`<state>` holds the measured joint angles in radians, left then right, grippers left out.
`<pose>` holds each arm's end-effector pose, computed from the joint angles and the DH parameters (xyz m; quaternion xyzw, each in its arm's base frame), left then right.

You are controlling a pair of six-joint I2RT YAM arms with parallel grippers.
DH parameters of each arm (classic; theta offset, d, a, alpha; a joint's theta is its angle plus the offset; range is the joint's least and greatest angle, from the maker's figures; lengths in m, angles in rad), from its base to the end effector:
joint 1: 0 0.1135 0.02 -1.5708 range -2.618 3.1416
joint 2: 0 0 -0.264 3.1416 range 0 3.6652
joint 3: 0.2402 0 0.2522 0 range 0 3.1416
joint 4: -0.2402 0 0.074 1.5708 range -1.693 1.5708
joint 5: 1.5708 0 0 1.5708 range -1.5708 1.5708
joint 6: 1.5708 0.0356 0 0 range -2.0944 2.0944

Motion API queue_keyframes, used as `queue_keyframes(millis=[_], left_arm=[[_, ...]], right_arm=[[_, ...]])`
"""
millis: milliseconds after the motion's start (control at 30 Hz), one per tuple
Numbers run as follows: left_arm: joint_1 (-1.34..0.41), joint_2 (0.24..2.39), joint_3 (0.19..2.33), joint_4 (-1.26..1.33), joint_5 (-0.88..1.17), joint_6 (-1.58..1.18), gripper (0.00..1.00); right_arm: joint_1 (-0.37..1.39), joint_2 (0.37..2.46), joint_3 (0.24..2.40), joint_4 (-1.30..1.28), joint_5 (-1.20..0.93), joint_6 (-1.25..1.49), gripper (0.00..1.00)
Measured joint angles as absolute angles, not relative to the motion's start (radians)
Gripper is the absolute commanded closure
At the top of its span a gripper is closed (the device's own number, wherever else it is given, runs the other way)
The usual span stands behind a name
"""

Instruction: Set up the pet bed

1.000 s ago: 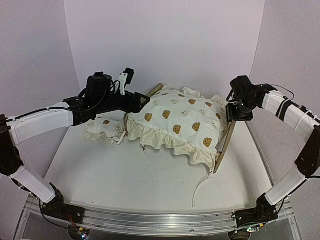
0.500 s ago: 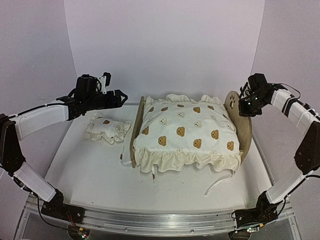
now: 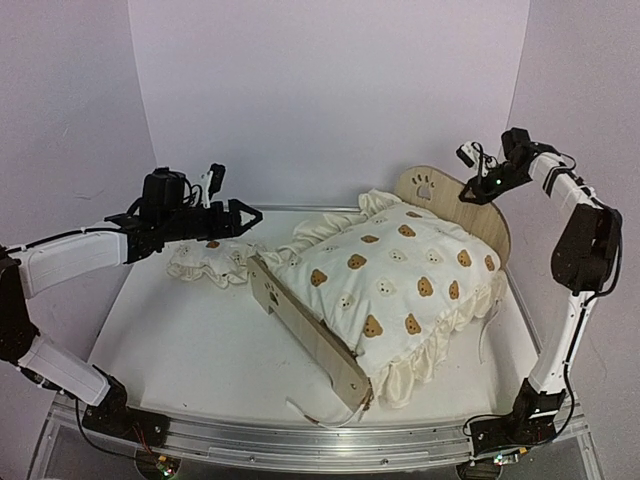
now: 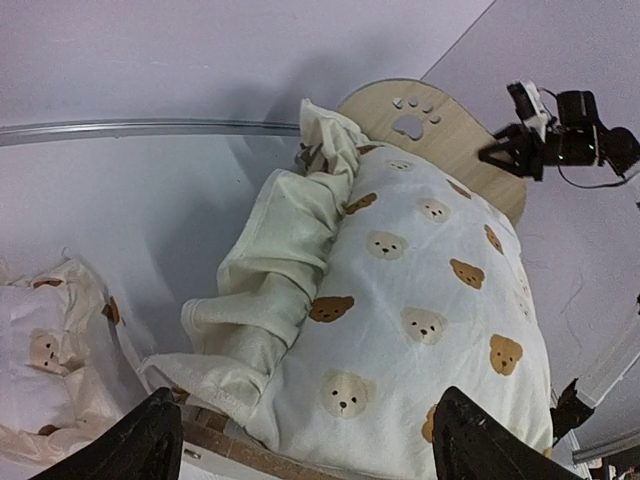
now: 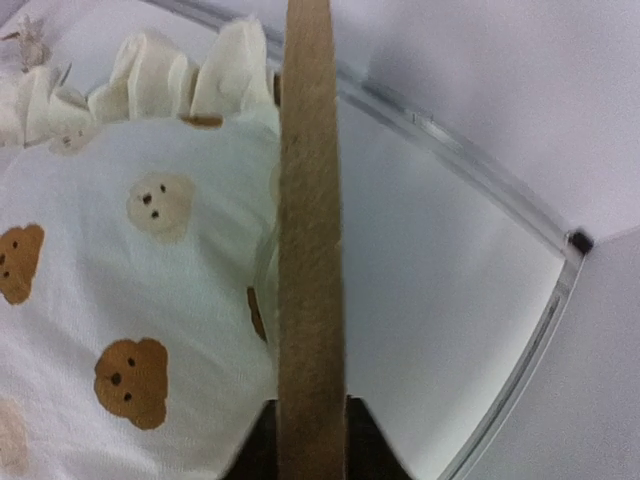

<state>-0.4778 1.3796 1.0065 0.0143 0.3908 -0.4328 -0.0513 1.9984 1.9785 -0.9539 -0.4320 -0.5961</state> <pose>0.2779 -0.1591 0.3017 0.1287 0.8036 -0.3890 0.4316 0.4355 -0.0074 0.3209 -0.3119 0.8822 0.1028 0.3375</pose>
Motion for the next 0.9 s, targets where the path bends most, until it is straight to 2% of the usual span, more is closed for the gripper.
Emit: queue_keyframes(millis=[100, 133, 267, 467, 600, 700, 800, 900], left_arm=[[-0.478, 1.4, 1.029, 0.006, 0.43, -0.415, 0.13], [-0.478, 1.416, 1.042, 0.006, 0.44, -0.41, 0.13], [-0.478, 1.534, 1.14, -0.004, 0.48, -0.367, 0.13], [-0.477, 1.717, 1.274, -0.063, 0.53, -0.291, 0.17], [-0.476, 1.808, 1.309, -0.08, 0.567, -0.29, 0.24], [-0.477, 1.839, 1.303, -0.085, 0.583, -0.311, 0.26], [-0.482, 1.836, 1.252, -0.067, 0.603, -0.325, 0.31], [-0.496, 1.83, 1.186, -0.045, 0.628, -0.351, 0.34]], right_arm=[[-0.062, 2.084, 2.064, -0.771, -0.46, -0.583, 0.1], [-0.058, 2.099, 2.075, -0.728, -0.441, -0.566, 0.03], [0.001, 2.109, 2.082, -0.635, -0.158, -0.482, 0.02], [0.159, 1.978, 2.029, -0.728, 0.229, -0.18, 0.02], [0.146, 1.73, 1.805, -0.766, 0.26, 0.021, 0.02], [0.033, 1.559, 1.623, -0.759, 0.221, 0.14, 0.02], [-0.052, 1.505, 1.523, -0.749, 0.216, 0.208, 0.02], [-0.058, 1.525, 1.461, -0.704, 0.179, 0.243, 0.05]])
